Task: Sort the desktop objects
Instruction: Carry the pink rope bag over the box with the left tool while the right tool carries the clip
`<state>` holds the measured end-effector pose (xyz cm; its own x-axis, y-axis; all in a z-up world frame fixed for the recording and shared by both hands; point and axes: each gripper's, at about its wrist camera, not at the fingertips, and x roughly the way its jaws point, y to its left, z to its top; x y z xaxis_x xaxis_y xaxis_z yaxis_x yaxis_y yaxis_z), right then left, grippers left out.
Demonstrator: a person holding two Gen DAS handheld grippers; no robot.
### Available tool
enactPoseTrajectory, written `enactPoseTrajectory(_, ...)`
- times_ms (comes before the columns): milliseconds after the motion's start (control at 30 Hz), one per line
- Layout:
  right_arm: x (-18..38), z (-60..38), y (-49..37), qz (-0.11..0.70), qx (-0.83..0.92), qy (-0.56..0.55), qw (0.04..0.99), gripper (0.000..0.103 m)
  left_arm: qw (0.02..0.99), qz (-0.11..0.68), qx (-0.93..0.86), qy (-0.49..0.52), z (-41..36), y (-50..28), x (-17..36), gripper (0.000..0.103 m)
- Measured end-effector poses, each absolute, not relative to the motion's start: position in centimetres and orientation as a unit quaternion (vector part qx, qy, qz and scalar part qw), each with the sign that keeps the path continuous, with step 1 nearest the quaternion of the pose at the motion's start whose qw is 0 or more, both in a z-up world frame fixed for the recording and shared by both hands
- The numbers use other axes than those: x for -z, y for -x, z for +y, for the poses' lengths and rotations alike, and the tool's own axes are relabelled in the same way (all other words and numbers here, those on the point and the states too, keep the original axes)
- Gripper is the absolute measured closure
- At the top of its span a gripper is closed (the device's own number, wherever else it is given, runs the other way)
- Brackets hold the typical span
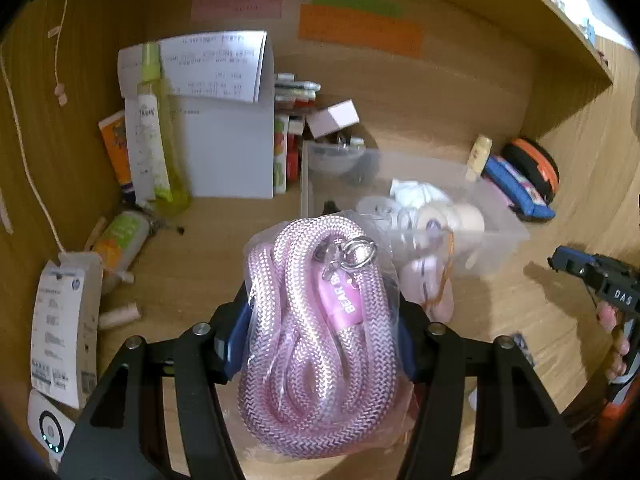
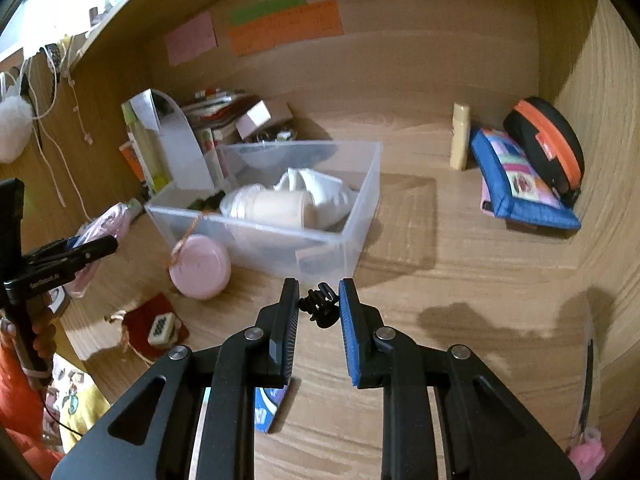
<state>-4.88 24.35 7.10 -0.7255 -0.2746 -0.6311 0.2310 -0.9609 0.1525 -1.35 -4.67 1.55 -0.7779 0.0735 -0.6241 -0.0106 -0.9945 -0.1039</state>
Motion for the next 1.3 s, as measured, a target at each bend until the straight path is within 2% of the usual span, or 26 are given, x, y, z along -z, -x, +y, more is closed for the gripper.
enactPoseTrajectory(567,-8.7,22.9,8.4,-0.016,0.933,-0.325,0.153,0.085,0.051,-0.061,-0.949,0.306,-3.8,6.4,-4.0,0.044)
enactPoseTrajectory(1300,-6.6,22.6,13.1,-0.011,0.925,-0.345,0.16,0.085,0.074,-0.041,-0.937,0.339,-0.8,13.5,-1.1,0.044)
